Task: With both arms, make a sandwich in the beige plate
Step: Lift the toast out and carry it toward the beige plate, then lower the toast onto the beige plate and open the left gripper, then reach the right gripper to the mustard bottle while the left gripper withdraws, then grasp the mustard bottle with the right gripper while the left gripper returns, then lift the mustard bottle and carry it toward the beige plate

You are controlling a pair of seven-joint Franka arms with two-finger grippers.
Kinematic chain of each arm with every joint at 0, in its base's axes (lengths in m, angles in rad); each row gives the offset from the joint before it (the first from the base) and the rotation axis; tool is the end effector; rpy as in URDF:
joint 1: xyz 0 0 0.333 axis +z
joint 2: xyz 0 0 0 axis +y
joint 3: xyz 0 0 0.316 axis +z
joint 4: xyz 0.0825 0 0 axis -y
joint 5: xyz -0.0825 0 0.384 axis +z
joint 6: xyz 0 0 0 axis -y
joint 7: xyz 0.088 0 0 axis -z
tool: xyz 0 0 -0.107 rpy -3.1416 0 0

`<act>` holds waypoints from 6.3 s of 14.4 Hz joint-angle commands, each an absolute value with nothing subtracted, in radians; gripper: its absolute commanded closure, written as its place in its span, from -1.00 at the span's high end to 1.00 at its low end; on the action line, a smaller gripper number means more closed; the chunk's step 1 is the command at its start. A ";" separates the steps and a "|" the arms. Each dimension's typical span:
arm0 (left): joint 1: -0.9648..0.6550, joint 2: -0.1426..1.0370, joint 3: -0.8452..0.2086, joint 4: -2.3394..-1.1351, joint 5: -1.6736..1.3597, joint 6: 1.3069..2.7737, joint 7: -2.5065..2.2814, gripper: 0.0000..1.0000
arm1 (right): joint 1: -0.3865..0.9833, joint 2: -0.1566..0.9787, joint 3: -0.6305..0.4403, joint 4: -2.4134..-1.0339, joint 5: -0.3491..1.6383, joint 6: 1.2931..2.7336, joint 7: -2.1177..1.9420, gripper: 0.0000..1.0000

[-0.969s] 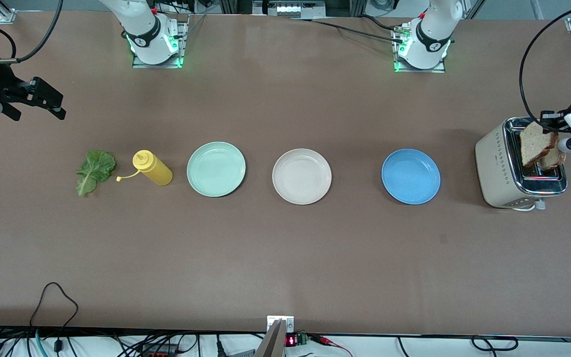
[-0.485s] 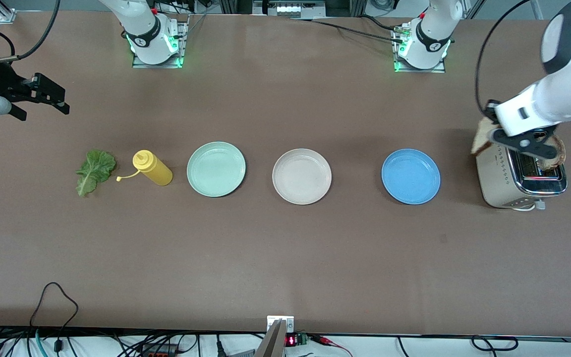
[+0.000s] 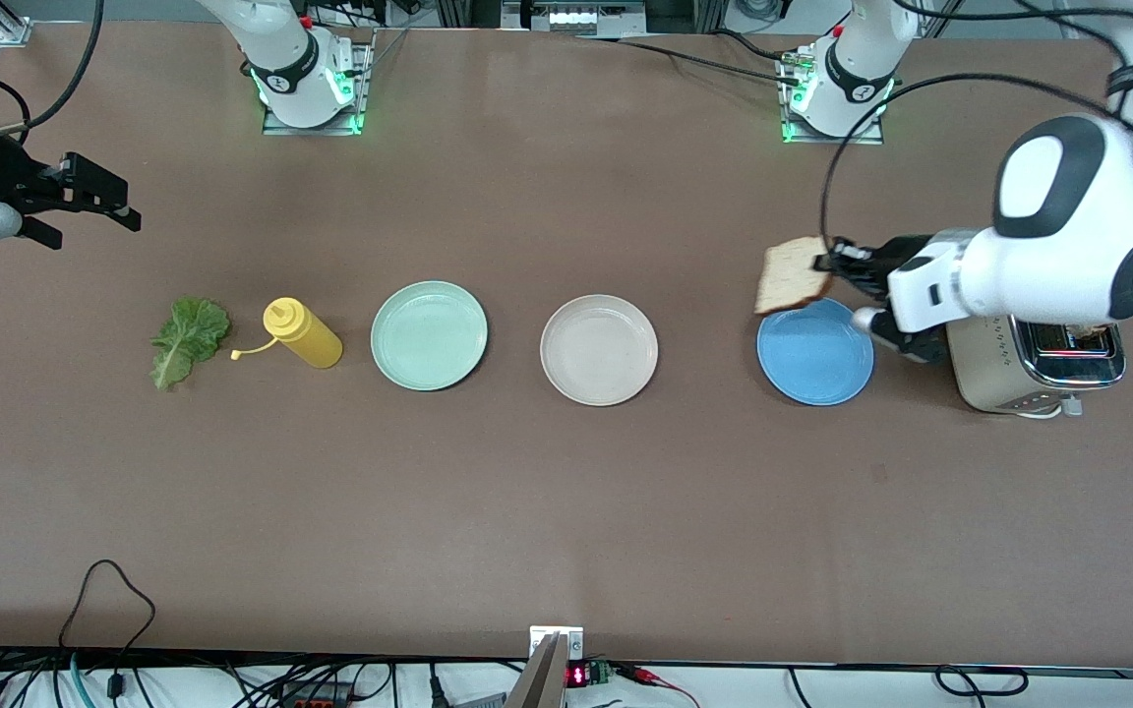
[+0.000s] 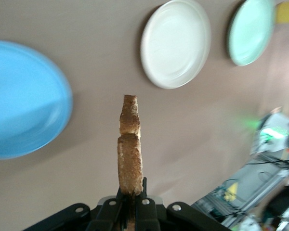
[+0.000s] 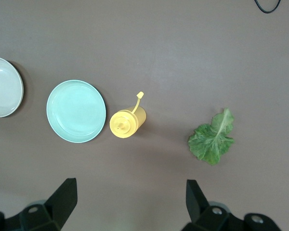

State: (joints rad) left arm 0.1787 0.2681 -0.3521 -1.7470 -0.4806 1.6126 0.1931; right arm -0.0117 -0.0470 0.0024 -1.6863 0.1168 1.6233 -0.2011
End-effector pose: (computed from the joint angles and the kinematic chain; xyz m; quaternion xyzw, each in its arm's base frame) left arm 0.5742 -0.1345 0.4162 0.9351 -0.1201 -0.1847 0.2777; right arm 0.5427 0.0069 0.6008 -0.9940 -0.0921 0.0018 0.0587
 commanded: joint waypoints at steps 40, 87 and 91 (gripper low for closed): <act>-0.037 0.631 -0.344 -1.947 -1.337 2.190 0.959 1.00 | -0.313 0.124 -0.003 -2.114 0.831 1.934 -1.626 1.00; 0.293 0.026 -0.333 -1.588 0.023 1.579 0.005 1.00 | -0.249 0.661 0.009 -2.095 1.470 1.684 -2.783 -0.16; 0.295 0.023 -0.339 -1.575 0.032 1.554 0.002 1.00 | -0.227 0.628 0.006 -2.071 1.459 1.695 -2.688 -0.21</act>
State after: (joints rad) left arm 0.2813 0.0480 -0.3230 -1.5599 0.0390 1.5605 -0.0109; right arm -0.2509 0.6508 0.0116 -2.0904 1.4478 1.6998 -2.7090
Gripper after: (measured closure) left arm 0.000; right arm 0.551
